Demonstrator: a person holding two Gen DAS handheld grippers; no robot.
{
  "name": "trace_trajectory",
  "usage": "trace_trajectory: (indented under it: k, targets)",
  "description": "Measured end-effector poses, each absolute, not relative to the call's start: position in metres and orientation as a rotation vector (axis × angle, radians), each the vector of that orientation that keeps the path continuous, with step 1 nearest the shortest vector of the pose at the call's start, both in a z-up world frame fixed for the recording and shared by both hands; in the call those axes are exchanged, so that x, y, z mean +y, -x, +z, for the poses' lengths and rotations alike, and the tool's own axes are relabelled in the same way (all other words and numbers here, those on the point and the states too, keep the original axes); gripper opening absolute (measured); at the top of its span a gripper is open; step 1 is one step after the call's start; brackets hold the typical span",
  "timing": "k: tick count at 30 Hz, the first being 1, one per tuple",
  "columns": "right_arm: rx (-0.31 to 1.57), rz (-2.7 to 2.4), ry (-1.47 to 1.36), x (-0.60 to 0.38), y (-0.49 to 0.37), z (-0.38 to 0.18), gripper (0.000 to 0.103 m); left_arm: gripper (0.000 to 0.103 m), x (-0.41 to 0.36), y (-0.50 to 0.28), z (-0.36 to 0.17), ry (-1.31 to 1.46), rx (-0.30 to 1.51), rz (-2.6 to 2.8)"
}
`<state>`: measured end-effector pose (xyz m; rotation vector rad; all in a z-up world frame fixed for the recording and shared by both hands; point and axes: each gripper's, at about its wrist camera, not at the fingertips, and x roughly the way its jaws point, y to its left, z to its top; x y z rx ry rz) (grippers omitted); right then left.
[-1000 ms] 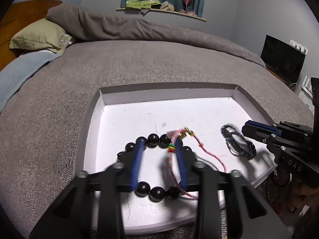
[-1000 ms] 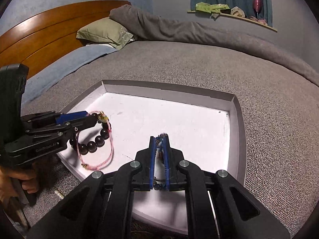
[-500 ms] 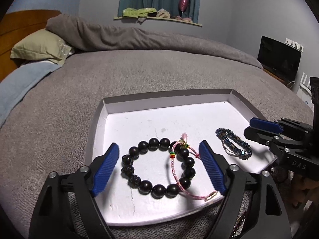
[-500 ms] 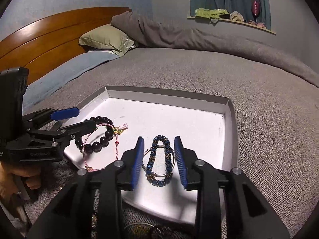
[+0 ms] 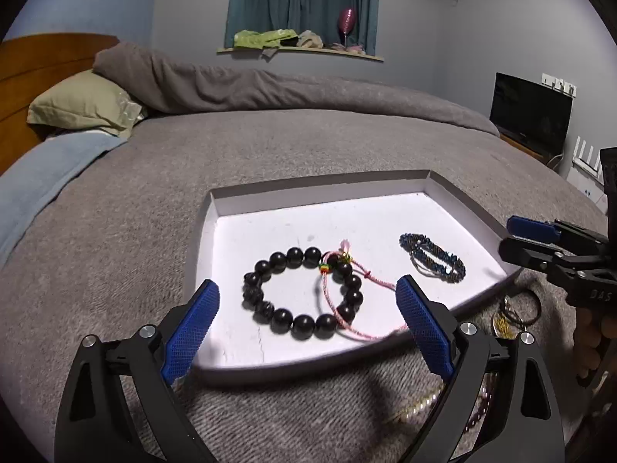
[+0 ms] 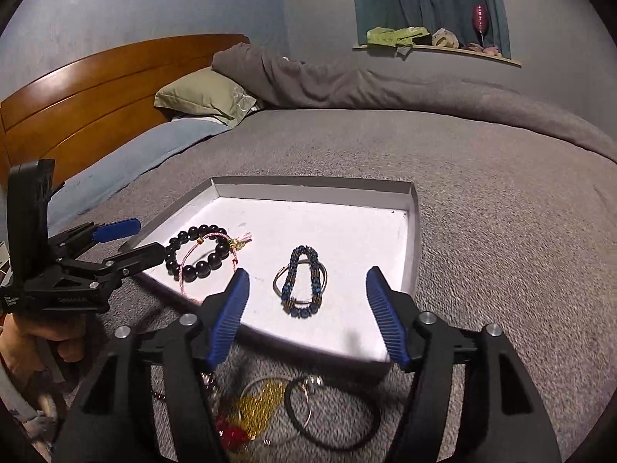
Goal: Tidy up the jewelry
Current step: 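Withdraw both open tools from the tray toward the remaining jewelry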
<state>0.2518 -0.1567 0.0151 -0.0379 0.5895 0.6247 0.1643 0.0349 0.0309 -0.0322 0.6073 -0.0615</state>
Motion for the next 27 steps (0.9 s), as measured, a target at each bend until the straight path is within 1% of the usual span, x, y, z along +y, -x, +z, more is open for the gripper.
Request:
trace_trajectory:
  k: [2, 6, 15, 22, 25, 27]
  targets:
    - [0.59, 0.623, 0.036, -0.16, -0.245, 0.015, 0.07, 0.092, 0.038, -0.159, 0.031, 0.035, 0.607, -0.058]
    - [0.584, 0.617, 0.031, -0.17, -0.228, 0.015, 0.072, 0.092, 0.046, -0.148, 0.031, 0.045, 0.605, -0.057]
    - [0.589, 0.598, 0.036, -0.185, -0.209, 0.01, 0.072, 0.092, 0.053, -0.118, 0.023, 0.031, 0.613, -0.078]
    - [0.6, 0.593, 0.041, -0.193, -0.202, 0.005, 0.072, 0.09, 0.033, -0.096, 0.012, -0.011, 0.623, -0.156]
    - [0.603, 0.592, 0.043, -0.194, -0.2, 0.005, 0.072, 0.086, 0.02, -0.093, 0.009, -0.03, 0.624, -0.204]
    - [0.606, 0.593, 0.042, -0.195, -0.199, 0.004, 0.072, 0.077, 0.014, -0.095, 0.006, -0.046, 0.635, -0.222]
